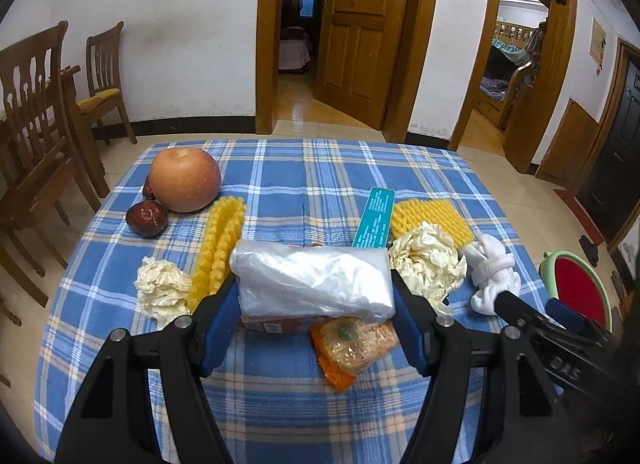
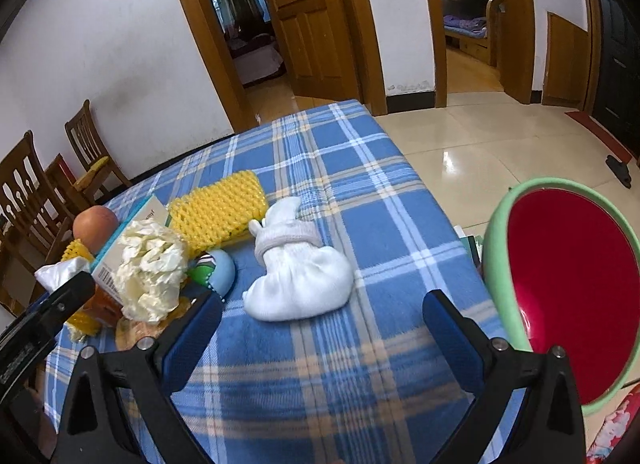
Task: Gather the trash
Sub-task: 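Lift the plastic bag with the left gripper while the right gripper grasps the white cloth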
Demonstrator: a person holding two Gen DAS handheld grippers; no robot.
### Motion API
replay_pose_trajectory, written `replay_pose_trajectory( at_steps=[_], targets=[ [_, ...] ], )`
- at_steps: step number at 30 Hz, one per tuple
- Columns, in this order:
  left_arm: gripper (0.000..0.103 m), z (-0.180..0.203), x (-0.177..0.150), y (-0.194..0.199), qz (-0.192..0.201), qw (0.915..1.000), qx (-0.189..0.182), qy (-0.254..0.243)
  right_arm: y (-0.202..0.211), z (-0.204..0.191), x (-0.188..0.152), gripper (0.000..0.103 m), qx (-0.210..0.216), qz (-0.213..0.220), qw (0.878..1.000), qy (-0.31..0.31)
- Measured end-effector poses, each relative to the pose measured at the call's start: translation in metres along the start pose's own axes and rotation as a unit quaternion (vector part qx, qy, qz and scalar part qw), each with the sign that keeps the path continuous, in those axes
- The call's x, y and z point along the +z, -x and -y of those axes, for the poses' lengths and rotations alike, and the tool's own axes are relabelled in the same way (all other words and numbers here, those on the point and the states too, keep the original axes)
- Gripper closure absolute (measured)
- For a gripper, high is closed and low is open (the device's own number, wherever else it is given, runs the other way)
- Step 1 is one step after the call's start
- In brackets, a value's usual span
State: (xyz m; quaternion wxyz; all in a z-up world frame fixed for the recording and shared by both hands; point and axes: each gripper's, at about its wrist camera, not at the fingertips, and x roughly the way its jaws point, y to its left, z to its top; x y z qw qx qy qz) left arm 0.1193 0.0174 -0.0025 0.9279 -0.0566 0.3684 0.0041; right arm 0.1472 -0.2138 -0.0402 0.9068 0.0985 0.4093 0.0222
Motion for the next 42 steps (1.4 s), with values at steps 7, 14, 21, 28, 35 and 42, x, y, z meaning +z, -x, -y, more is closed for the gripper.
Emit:
replay_pose_trajectory(
  at_steps=[7, 14, 21, 28, 35, 42],
  targets=[
    [0.034, -0.001, -0.002, -0.005, -0.007, 0.9999, -0.010, 0.005, -0.013, -0.002, 0.003, 0.030, -0.006, -0.008, 1.000, 0.004],
    [0.034, -0.001, -0.004, -0.003, -0.008, 0.9999, -0.013, 0.005, -0.015, -0.008, -0.001, 0.060, 0.021, -0.016, 1.000, 0.013],
    [0.034, 0.005, -0.008, 0.005, -0.007, 0.9998, -0.019, 0.000, -0.002, -0.007, -0.004, 0.078, 0.029, -0.002, 1.000, 0.013],
    [0.034, 0.007, -0.010, 0.017, -0.002, 0.9997, -0.026, -0.002, 0.022, -0.004, -0.009, 0.080, 0.048, 0.014, 0.999, 0.010],
    [0.033, 0.014, -0.013, 0.031, 0.003, 0.9994, -0.035, -0.007, 0.055, 0.004, -0.021, 0.080, 0.061, 0.032, 0.998, 0.001],
    [0.034, 0.024, -0.017, 0.045, 0.007, 0.9988, -0.047, -0.015, 0.083, 0.010, -0.033, 0.080, 0.069, 0.051, 0.996, -0.006]
  ],
)
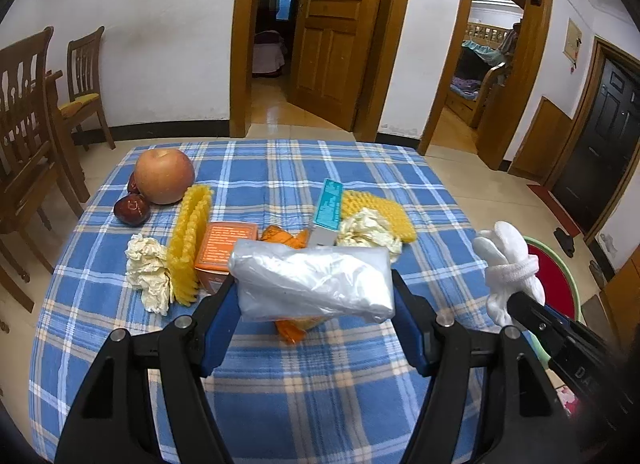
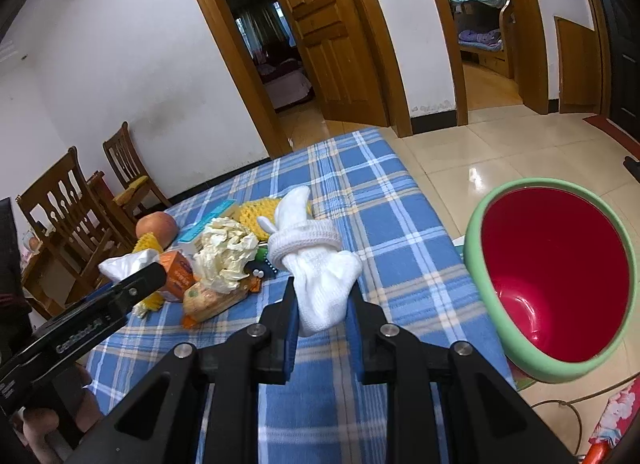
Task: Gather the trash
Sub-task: 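Lift the plastic bag with the left gripper while the right gripper grasps the white cloth, then carry both items over the red basin and open both grippers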
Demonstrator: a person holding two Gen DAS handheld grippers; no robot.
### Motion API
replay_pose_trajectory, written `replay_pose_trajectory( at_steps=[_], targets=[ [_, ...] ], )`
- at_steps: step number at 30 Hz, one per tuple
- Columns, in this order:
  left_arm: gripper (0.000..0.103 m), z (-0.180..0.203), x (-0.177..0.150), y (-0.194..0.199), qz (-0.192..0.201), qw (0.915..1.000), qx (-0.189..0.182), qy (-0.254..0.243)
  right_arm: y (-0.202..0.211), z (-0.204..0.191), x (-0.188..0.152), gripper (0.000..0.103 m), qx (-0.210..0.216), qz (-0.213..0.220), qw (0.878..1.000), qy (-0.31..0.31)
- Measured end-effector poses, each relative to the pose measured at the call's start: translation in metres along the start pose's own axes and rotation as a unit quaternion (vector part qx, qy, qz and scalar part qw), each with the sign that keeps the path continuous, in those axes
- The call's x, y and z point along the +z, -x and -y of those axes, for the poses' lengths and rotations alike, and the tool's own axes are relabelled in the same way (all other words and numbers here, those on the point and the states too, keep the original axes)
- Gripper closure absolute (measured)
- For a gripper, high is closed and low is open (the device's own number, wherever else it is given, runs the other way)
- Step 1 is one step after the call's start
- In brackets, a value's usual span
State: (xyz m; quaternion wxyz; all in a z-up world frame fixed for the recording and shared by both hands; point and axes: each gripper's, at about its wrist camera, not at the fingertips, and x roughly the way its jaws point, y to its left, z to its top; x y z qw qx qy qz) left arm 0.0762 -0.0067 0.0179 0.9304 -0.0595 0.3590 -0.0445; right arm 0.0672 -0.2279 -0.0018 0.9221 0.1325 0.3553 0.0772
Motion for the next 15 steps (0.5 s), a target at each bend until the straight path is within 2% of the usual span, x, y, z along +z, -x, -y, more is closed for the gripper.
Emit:
replay_pose_trajectory(
  at_steps=[15],
  targets=[
    [0.033, 0.040, -0.005, 0.017, -0.001, 0.9989, -0.038, -0.026, 0.047, 0.022, -0.013, 0.080, -0.008, 0.036, 0.999, -0.020]
  ],
)
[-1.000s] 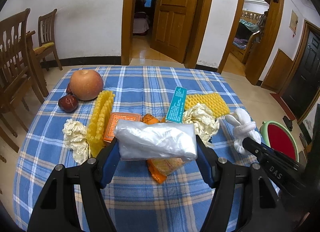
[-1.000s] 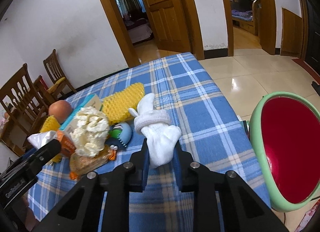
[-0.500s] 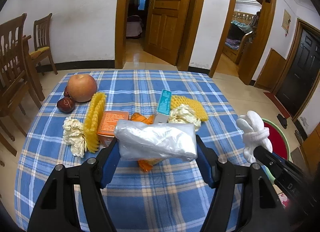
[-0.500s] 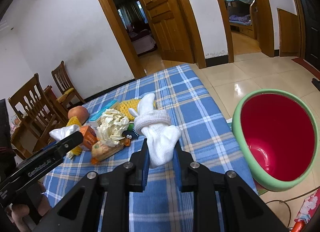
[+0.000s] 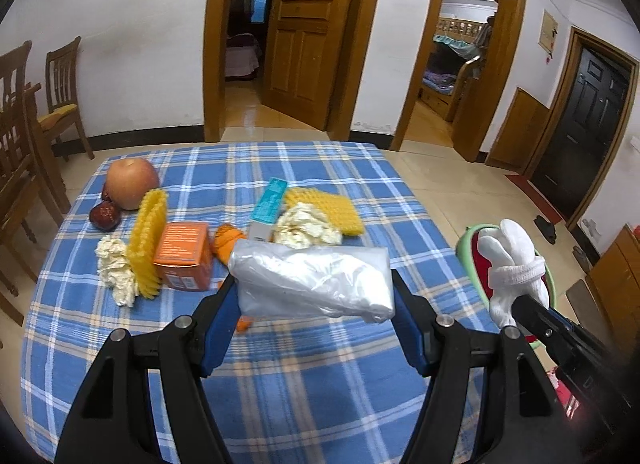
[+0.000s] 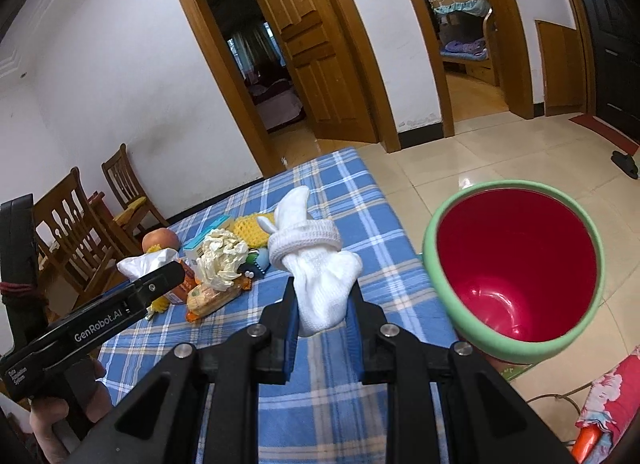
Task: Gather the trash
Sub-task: 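Carry both items over the red basin and open both grippers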
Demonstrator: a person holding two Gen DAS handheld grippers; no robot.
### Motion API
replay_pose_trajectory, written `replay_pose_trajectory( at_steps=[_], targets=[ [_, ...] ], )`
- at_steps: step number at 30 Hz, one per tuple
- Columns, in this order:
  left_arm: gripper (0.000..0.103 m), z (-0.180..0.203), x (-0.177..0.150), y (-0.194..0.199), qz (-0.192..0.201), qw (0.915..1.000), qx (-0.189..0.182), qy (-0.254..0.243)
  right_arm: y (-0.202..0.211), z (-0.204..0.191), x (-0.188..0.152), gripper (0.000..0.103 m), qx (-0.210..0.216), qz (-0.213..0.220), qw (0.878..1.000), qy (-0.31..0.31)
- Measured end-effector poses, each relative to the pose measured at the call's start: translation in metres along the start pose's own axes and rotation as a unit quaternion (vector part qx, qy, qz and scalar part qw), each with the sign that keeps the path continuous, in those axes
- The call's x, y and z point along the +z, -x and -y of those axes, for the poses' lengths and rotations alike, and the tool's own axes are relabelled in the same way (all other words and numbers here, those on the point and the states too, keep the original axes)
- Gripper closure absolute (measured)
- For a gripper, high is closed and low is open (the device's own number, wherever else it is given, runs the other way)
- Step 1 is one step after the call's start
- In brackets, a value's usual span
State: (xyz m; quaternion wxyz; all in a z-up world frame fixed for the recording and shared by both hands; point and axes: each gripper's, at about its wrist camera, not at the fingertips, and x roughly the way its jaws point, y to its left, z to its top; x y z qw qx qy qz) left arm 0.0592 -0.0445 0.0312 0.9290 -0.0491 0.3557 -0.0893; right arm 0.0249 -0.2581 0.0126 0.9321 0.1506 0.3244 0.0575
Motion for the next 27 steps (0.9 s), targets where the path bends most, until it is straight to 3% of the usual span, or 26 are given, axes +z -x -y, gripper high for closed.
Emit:
replay_pose_trajectory(
  at_steps=[27],
  targets=[
    [0.033, 0.091, -0.005, -0.032, -0.026, 0.9956, -0.056, -0.070, 0.029, 0.078, -0.006, 0.079, -0.062, 0.023, 0.996, -0.061]
  ],
)
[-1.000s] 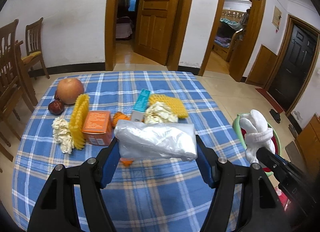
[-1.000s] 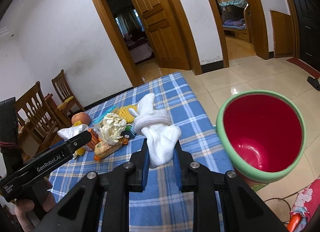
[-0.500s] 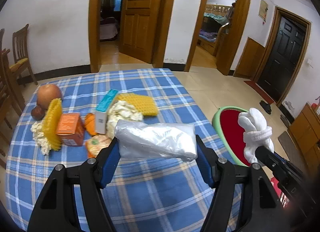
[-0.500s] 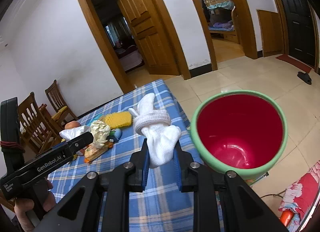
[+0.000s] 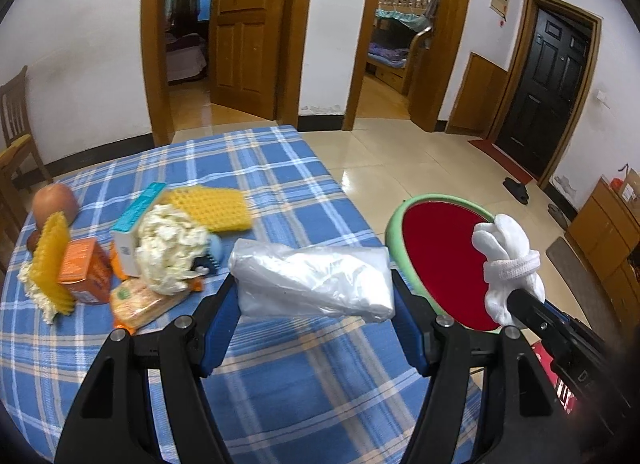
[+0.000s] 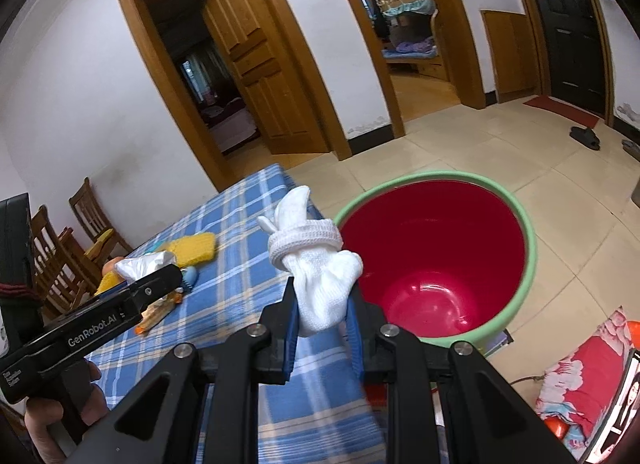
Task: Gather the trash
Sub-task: 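Carry both items over the red basin and open both grippers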
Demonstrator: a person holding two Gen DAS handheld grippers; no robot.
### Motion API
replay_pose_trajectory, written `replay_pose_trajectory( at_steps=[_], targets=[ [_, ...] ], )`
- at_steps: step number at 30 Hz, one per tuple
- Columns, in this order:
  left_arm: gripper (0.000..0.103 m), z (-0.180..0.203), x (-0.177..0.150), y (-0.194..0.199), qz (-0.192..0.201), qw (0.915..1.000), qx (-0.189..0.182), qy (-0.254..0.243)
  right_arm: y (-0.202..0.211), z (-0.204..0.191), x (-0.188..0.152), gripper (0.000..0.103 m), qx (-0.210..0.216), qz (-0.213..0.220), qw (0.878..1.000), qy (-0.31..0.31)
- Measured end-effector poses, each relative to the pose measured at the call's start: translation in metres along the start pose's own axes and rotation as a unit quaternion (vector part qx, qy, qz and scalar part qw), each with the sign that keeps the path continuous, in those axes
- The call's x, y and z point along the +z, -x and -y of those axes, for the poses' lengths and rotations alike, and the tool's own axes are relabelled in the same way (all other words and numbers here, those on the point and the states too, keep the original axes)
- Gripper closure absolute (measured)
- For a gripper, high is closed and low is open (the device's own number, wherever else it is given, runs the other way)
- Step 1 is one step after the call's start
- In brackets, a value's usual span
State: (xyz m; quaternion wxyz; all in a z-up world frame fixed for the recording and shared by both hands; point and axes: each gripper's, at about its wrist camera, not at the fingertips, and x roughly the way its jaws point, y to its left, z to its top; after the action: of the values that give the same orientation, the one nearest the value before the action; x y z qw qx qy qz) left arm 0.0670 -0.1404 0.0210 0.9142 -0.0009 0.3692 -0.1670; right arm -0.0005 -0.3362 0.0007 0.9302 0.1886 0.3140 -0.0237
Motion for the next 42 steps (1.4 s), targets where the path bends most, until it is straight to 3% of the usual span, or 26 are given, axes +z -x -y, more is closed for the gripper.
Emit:
replay_pose_trajectory(
  at_steps=[21, 42],
  targets=[
    [0.034, 0.067, 0.006, -0.050, -0.020, 0.9968, -0.042, -0.065, -0.018, 0.077, 0.001, 0.073, -0.078, -0.011, 0.995, -0.060],
    [0.033, 0.104, 0.004, -0.087, -0.047, 0.9910, -0.059, -0.111, -0.001, 0.093, 0.007, 0.057, -0.100, 0.018, 0.992, -0.076]
  ],
)
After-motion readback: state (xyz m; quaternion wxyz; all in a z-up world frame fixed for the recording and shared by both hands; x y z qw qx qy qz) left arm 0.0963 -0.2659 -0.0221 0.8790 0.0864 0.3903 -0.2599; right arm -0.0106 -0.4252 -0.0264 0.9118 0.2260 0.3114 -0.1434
